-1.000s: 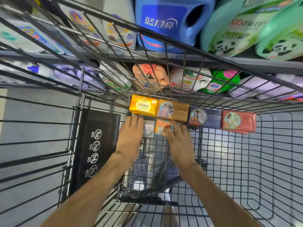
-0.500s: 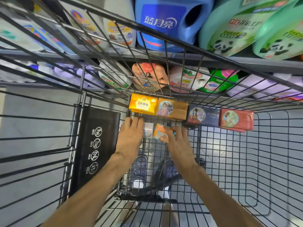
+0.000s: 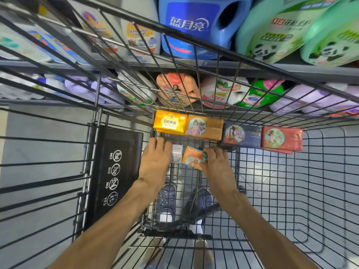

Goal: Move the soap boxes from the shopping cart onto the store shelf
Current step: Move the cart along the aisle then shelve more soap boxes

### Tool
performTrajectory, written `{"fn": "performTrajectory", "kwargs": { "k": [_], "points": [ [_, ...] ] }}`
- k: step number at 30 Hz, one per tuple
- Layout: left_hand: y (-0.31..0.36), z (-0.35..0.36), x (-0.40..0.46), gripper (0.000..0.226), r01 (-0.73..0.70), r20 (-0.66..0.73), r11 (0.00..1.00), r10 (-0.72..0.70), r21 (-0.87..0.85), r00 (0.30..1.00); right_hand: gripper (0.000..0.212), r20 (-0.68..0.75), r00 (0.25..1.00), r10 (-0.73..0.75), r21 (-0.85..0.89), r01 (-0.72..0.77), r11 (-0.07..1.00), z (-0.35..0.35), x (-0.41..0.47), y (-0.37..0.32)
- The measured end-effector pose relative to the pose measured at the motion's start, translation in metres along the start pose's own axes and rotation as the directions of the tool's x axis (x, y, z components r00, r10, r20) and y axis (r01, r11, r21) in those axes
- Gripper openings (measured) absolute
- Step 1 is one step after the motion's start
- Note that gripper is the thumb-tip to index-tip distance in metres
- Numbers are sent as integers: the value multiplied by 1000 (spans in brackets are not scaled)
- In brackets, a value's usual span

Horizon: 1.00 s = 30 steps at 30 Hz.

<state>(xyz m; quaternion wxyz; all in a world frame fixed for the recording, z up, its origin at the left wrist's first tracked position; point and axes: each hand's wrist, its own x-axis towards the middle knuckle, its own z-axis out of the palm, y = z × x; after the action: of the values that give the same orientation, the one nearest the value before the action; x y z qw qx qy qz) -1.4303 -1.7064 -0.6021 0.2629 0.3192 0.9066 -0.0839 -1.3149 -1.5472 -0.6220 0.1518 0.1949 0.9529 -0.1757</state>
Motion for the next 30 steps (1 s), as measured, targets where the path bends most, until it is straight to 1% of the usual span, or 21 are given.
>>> {"fn": "performTrajectory", "kwargs": {
  "k": [2,6,8,11,13,15,17,20,21,23,24,25,27,28,30],
  "points": [
    [1,-3,0,94,0,6,1000,0,5,1000,44,38,997,72,144,-77,987,-3,2,2],
    [2,-12,2,90,10,39,1000,-10,-6,999,37,83,994,69,191,-84,978,-11,1,1],
    [1,-16,0,87,9,59,1000,-8,-10,998,41,104,991,87,187,-105,977,-13,-1,1],
    [2,-24,-8,85,-27,86,1000,26,13,996,53,150,985,90,146,-112,983,-20,-5,2],
    [5,-33,-15,82,-58,94,997,54,45,994,56,184,979,89,98,-108,989,-26,-12,4],
    [10,-46,-22,81,-88,94,994,81,67,992,59,184,979,88,55,-100,993,-36,-20,9],
    [13,-64,-32,82,-131,86,987,123,96,989,59,163,982,94,23,-99,995,-54,-30,14],
    [19,-97,-50,81,-205,44,970,201,128,979,52,155,982,111,-1,-112,994,-94,-50,20],
    [23,-111,-57,77,-223,22,966,223,133,975,55,150,982,114,1,-116,993,-110,-60,23],
    [32,-143,-70,68,-256,-36,957,263,135,964,72,121,985,120,-43,-116,992,-145,-79,29],
    [37,-161,-78,65,-281,-64,951,291,130,955,75,97,985,142,-52,-137,989,-165,-91,33],
    [42,-180,-88,67,-309,-96,942,322,133,942,71,72,983,168,-45,-165,985,-186,-104,35],
    [53,-214,-104,76,-380,-172,907,409,180,896,51,3,976,216,-16,-215,976,-231,-133,38],
    [60,-229,-112,78,-412,-200,885,454,216,868,42,-13,969,246,48,-245,968,-253,-150,40],
    [75,-259,-122,78,-456,-246,850,517,263,820,28,-106,970,219,97,-210,973,-294,-186,51]
  ]
}}
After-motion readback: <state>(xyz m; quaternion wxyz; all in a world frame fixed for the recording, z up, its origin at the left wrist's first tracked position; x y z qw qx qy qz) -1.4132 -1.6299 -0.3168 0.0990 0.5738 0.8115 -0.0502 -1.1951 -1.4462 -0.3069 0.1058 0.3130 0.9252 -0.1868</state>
